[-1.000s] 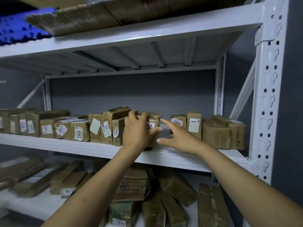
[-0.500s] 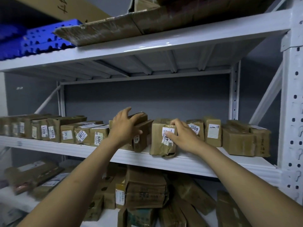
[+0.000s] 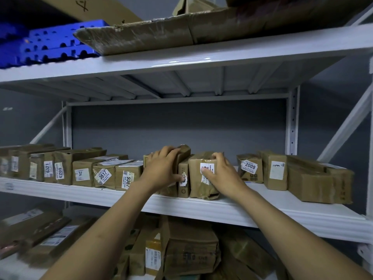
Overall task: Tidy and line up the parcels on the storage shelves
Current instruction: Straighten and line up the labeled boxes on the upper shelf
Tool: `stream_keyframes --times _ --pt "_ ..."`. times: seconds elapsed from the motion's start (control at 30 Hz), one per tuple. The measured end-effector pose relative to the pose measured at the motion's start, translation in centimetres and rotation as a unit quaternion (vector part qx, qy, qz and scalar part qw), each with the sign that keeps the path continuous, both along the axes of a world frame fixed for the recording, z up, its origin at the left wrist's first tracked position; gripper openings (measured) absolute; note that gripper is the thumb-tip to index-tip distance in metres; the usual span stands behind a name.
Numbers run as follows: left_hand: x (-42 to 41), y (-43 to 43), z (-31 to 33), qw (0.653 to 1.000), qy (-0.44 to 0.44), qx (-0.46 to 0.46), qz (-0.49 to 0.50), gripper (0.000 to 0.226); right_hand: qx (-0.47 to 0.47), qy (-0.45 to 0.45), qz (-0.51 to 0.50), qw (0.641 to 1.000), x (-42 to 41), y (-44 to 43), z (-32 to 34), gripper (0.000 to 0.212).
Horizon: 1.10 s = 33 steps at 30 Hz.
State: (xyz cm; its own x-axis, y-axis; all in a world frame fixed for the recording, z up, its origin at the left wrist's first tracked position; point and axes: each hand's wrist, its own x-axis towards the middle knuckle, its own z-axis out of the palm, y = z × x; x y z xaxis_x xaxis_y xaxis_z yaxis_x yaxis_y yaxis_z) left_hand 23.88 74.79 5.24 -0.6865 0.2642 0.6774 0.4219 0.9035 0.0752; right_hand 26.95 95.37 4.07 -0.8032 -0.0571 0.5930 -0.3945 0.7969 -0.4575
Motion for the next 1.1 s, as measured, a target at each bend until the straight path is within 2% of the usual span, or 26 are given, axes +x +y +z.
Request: stream_keyframes --times 0.3,0.53,0.73,0.87,1.03,1.1 --pt "-0.5 -0.5 -0.5 1.0 0.022 -0.018 -0.001 0.098 -0.009 -0.011 0.01 1.0 0.4 1.2 -1.0 0.064" --pt "0.0 -0.1 -0.7 0.998 0.028 -0.051 0.01 0.095 0.023 -0.039 0.013 0.999 0.6 0.9 -0.5 0.098" --pt "0.4 -0.2 -0.3 0.998 0.034 -0.06 0.01 0.097 0.038 -0.026 -0.015 0.999 0.9 1.1 0.0 0.104" --pt "0.8 0.1 -0.2 0.997 0.043 -0.058 0.012 0.095 0.043 -0.015 -0.023 0.999 1.5 1.4 0.2 0.097" --pt "1.6 0.8 -0.5 0.997 0.038 -0.066 0.011 0.085 0.031 0.005 -0.014 0.999 2.1 1.9 0.3 0.055" --pt "2.0 1.2 -0.6 0.996 0.065 -0.064 -0.006 0.077 0.02 0.014 -0.035 0.999 2.3 2.4 0.3 0.039"
